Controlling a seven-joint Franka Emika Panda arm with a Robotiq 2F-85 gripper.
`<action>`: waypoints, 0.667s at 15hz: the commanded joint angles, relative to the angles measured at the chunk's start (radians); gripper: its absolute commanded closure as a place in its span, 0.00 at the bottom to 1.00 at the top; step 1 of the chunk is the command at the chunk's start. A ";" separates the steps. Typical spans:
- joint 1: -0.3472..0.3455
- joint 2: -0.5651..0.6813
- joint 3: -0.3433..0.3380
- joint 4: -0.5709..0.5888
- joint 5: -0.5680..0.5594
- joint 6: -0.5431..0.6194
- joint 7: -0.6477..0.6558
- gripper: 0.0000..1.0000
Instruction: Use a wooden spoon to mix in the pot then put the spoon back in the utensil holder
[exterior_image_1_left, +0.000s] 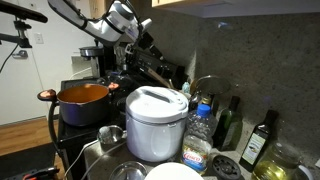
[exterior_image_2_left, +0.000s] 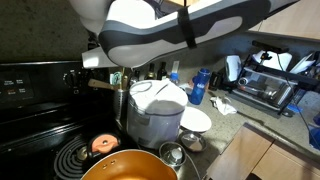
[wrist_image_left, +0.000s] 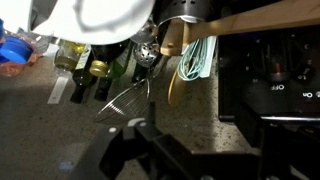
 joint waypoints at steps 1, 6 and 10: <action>-0.008 -0.018 0.005 0.004 0.141 -0.030 -0.095 0.00; -0.023 -0.036 0.010 0.028 0.549 -0.129 -0.408 0.00; -0.038 -0.052 0.007 0.073 0.812 -0.270 -0.643 0.00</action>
